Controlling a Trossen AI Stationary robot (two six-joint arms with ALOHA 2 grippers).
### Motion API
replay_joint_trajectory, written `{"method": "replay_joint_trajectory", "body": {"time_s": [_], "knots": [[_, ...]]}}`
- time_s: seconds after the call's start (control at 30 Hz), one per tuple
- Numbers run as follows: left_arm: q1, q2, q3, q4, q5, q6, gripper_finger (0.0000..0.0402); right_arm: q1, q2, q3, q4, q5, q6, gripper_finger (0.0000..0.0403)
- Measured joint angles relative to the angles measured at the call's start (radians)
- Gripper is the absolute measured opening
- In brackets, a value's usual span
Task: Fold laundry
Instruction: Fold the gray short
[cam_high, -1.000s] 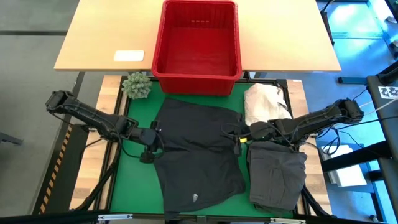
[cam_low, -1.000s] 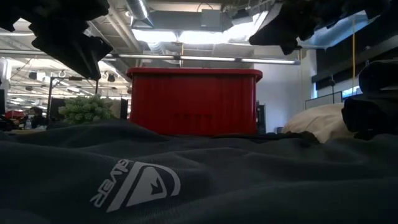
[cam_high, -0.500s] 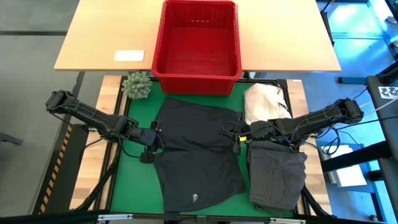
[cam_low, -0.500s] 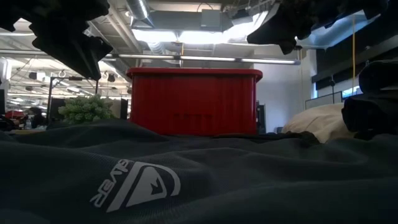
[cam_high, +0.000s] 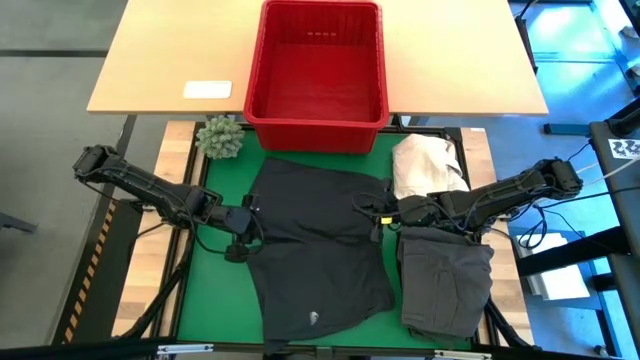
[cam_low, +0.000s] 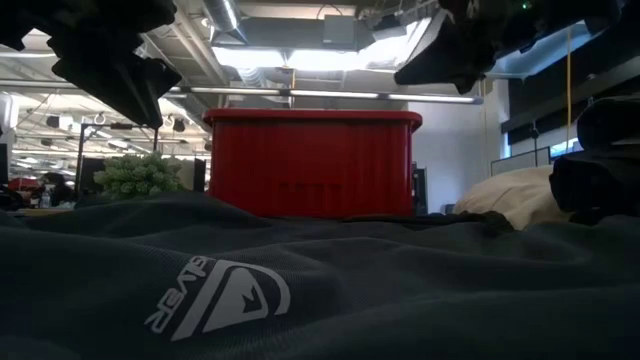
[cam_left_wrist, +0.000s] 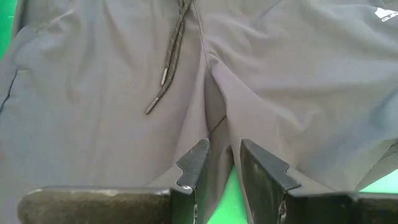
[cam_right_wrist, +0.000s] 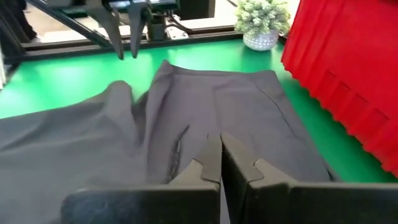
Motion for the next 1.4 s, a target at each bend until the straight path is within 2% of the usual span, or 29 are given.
{"method": "replay_joint_trajectory", "body": {"time_s": [0.43,0.67,0.8,1.03,1.4], "knots": [[0.000,0.000,0.000,0.000,0.000,0.000,0.0085,0.000,0.019,0.000,-0.010,0.113,-0.083,0.0000],[0.000,0.000,0.000,0.031,0.000,0.006,0.0085,-0.008,0.019,0.000,-0.010,0.121,-0.081,0.0000],[0.000,0.000,0.000,0.053,0.000,0.074,0.0085,-0.008,0.019,0.000,-0.028,0.132,-0.079,0.0000],[0.000,0.000,0.000,0.128,0.000,0.022,0.0085,-0.008,0.019,-0.010,-0.041,0.137,-0.052,0.0000],[0.000,0.020,0.000,0.239,0.000,0.049,0.0085,-0.008,0.019,-0.010,-0.029,0.137,-0.052,0.0000]]}}
